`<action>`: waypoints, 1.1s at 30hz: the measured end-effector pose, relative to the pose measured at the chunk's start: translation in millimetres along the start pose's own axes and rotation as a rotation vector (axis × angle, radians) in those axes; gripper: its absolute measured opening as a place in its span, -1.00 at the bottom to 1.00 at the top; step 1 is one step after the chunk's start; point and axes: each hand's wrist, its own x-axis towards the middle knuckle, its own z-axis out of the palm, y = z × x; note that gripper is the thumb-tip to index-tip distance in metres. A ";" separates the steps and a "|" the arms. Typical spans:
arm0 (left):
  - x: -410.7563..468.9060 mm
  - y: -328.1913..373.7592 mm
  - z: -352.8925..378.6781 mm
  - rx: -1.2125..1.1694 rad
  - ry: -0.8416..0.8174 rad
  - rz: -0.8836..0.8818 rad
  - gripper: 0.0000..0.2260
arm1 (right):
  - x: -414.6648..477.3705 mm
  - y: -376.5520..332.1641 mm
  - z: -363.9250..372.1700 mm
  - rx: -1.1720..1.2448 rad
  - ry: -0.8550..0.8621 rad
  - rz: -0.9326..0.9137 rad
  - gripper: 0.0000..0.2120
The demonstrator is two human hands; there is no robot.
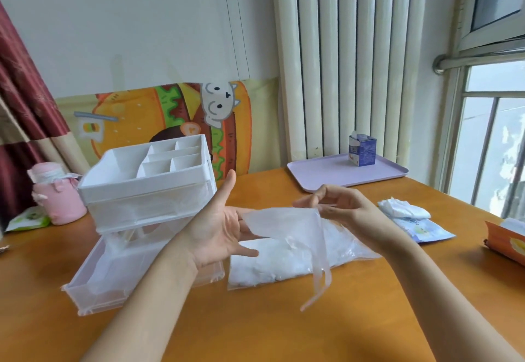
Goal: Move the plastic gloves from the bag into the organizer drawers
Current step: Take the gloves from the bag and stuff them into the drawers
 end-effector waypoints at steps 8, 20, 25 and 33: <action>-24.2 -10.1 -7.4 0.291 0.238 0.115 -0.74 | 5.2 12.0 37.9 -0.472 0.223 -0.141 -0.82; -84.9 30.0 -28.8 0.753 0.128 0.610 -0.89 | 6.0 4.1 73.8 0.143 -0.230 0.024 -0.10; -94.8 41.8 -57.3 0.639 0.192 0.711 -0.83 | 20.9 -0.4 96.6 0.175 -0.307 0.045 -0.37; -89.7 30.9 -112.1 0.593 0.623 0.574 -0.82 | 73.1 -18.1 117.4 0.337 -0.075 0.233 -0.51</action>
